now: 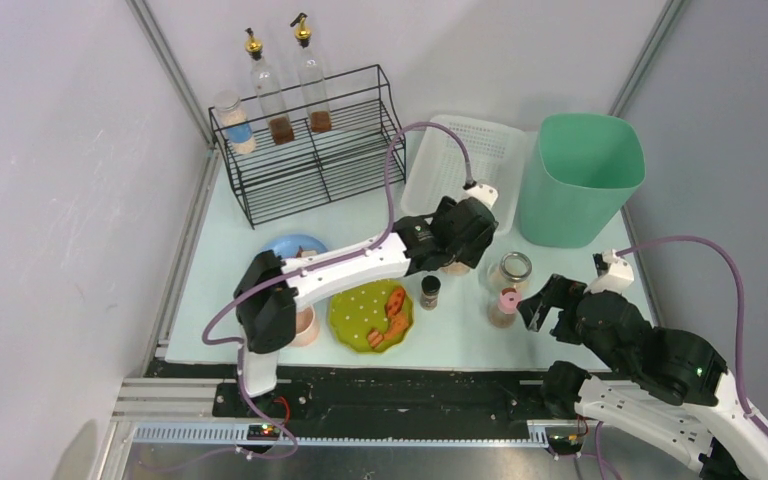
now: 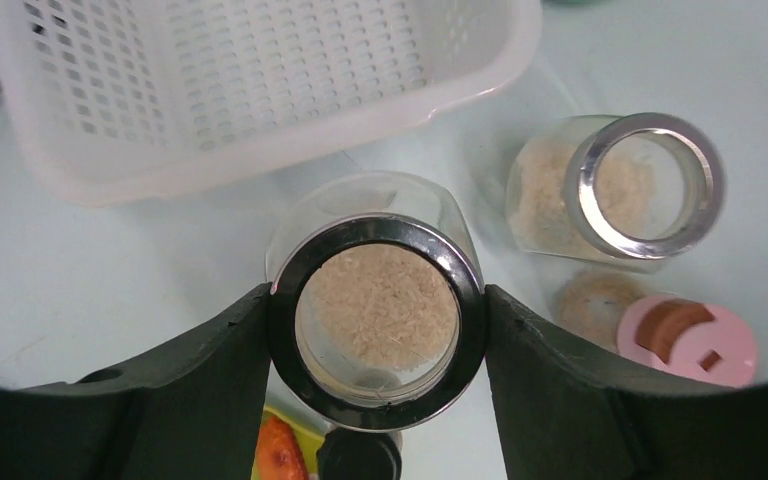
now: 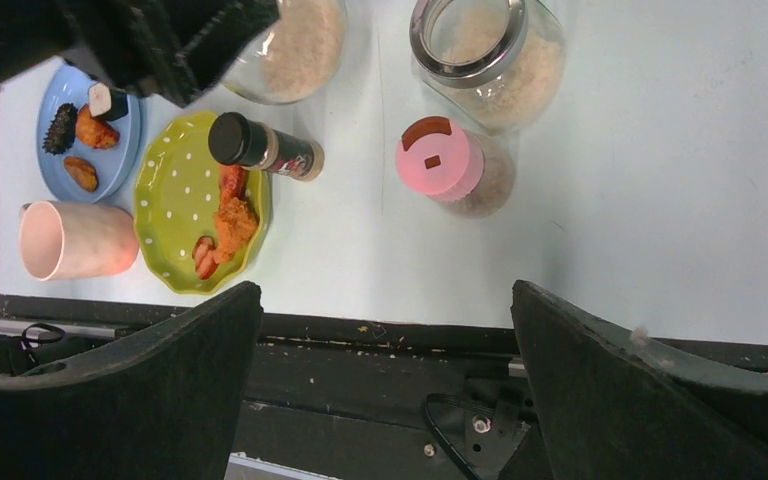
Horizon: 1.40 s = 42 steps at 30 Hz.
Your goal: Clear the kitchen counter
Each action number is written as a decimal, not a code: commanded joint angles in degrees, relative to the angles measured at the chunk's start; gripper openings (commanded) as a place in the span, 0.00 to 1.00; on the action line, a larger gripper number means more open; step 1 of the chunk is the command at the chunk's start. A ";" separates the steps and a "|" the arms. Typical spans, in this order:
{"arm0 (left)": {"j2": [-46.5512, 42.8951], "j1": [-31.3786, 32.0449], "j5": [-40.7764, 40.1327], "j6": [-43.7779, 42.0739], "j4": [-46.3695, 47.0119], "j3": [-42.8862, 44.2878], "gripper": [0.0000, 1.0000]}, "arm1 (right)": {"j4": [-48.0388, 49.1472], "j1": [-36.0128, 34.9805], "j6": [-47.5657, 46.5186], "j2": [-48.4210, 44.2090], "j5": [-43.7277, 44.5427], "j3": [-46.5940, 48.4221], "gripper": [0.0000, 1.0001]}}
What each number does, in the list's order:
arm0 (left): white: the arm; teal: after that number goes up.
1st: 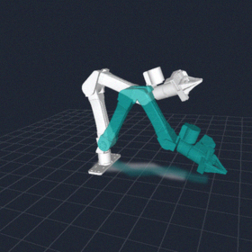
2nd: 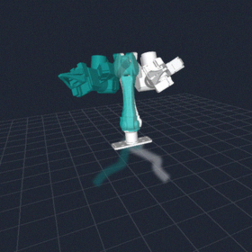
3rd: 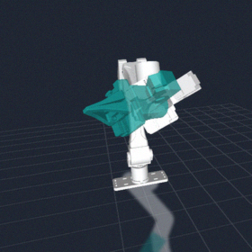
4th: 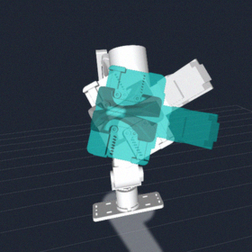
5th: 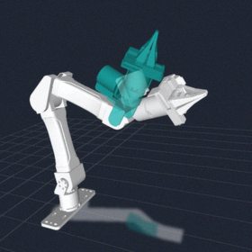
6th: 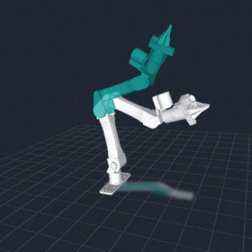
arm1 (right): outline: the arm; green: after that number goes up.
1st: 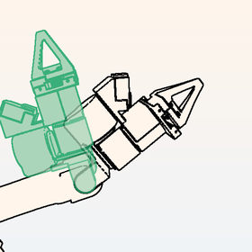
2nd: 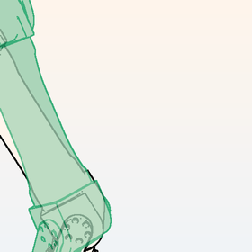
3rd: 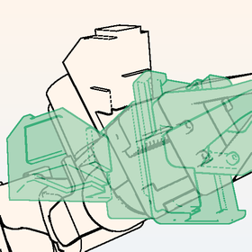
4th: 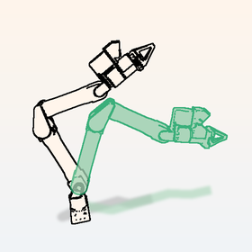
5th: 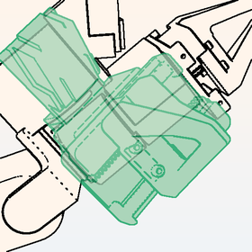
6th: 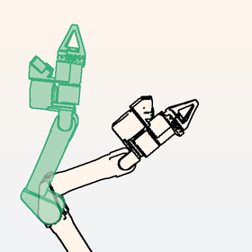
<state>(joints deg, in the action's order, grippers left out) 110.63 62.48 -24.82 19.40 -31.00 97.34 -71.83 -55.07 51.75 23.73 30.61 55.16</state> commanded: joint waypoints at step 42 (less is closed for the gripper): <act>-4.76 -41.40 -3.58 -5.87 -9.05 24.06 0.00 | 10.22 -0.35 -7.36 0.74 -5.93 -2.17 1.00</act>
<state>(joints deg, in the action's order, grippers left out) 106.50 23.29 -26.98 14.46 -42.02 118.34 -64.86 -55.07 46.78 23.83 25.36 53.43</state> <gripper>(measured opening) 0.723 0.996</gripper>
